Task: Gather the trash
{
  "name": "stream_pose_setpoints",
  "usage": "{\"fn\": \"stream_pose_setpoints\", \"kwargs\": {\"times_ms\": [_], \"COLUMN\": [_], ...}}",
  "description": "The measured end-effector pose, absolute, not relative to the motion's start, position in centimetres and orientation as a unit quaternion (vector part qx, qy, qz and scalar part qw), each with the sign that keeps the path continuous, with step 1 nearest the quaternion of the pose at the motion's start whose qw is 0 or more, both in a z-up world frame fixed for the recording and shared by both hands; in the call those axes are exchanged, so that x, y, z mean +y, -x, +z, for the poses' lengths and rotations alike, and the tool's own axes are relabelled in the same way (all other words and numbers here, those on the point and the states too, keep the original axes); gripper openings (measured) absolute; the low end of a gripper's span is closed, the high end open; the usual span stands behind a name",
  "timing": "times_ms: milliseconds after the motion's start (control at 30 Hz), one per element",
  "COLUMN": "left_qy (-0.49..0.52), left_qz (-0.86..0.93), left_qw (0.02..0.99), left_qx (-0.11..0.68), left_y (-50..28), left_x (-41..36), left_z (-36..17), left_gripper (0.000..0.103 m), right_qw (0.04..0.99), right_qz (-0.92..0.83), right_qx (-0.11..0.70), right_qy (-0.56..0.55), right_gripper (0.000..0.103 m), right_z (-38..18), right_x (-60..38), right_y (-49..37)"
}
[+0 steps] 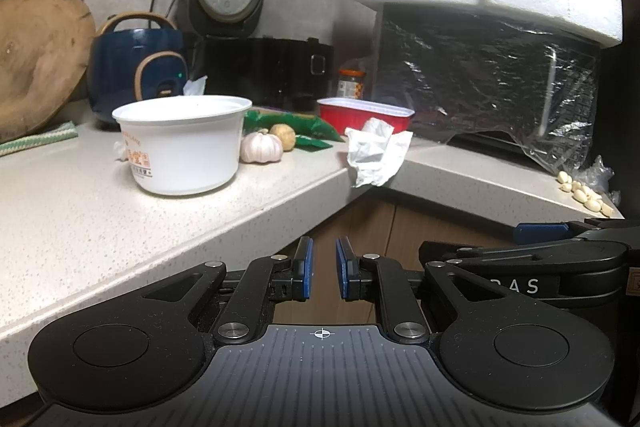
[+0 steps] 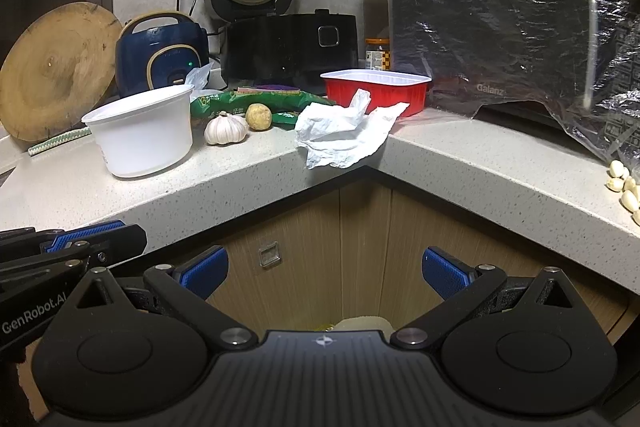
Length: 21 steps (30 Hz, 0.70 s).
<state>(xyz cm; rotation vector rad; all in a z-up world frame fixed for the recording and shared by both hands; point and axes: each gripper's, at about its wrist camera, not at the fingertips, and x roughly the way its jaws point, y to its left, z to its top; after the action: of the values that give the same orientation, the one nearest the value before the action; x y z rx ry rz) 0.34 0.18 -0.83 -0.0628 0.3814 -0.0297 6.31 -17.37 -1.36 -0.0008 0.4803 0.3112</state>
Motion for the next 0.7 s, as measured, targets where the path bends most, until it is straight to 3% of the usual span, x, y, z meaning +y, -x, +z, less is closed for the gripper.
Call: {"fn": "stream_pose_setpoints", "kwargs": {"times_ms": [400, 700], "left_qy": [0.019, 0.039], "left_qz": [0.005, -0.027], "left_qw": [0.981, 0.976], "left_qx": [0.193, 0.214], "left_y": [-2.1, -5.8], "left_x": [1.6, 5.7], "left_z": [0.0, 2.4], "left_gripper": [0.016, 0.016], "right_qw": [0.955, 0.958], "right_qz": [0.202, 0.147], "right_qx": [0.209, 0.244], "right_qy": [-0.061, -0.036], "right_gripper": [0.103, 0.103], "right_z": [-1.2, -1.6], "right_x": [-19.2, -20.7], "right_y": [-8.0, -14.1]}}
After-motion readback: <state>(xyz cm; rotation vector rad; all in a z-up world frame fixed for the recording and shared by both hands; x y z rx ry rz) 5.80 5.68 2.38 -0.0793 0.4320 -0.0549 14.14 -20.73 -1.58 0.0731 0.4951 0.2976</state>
